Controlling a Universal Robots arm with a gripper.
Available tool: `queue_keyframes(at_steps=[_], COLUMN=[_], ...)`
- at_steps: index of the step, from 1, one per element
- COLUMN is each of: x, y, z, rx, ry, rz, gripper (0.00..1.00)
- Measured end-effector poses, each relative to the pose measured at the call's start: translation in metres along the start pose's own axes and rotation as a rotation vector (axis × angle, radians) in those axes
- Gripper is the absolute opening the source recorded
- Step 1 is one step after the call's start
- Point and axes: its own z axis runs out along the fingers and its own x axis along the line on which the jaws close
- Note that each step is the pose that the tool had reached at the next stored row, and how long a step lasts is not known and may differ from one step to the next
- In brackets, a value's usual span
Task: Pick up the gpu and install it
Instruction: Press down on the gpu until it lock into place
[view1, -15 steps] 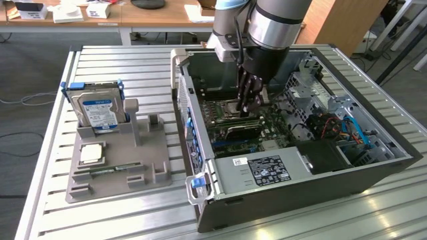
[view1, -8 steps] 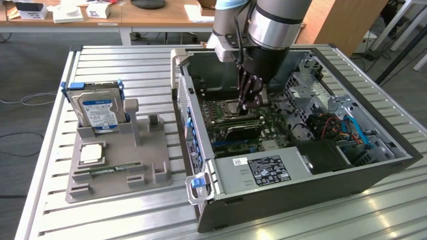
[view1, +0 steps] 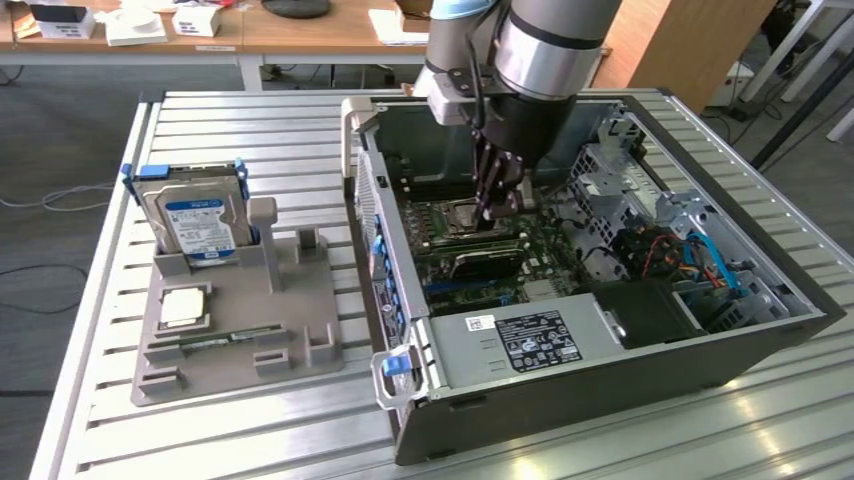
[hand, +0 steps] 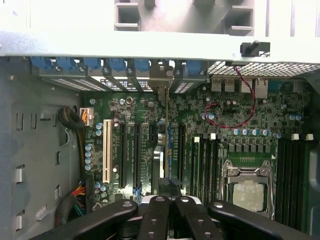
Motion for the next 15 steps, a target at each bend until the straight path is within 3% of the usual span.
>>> queue_keyframes(at_steps=[9,15], x=[0.001,0.001], y=[0.0031,0.0118], z=[0.0025,0.0062], rx=[0.0001,0.0001], ry=[-0.0001,0.0000], rz=[0.000,0.000], gripper=[0.11,0.11])
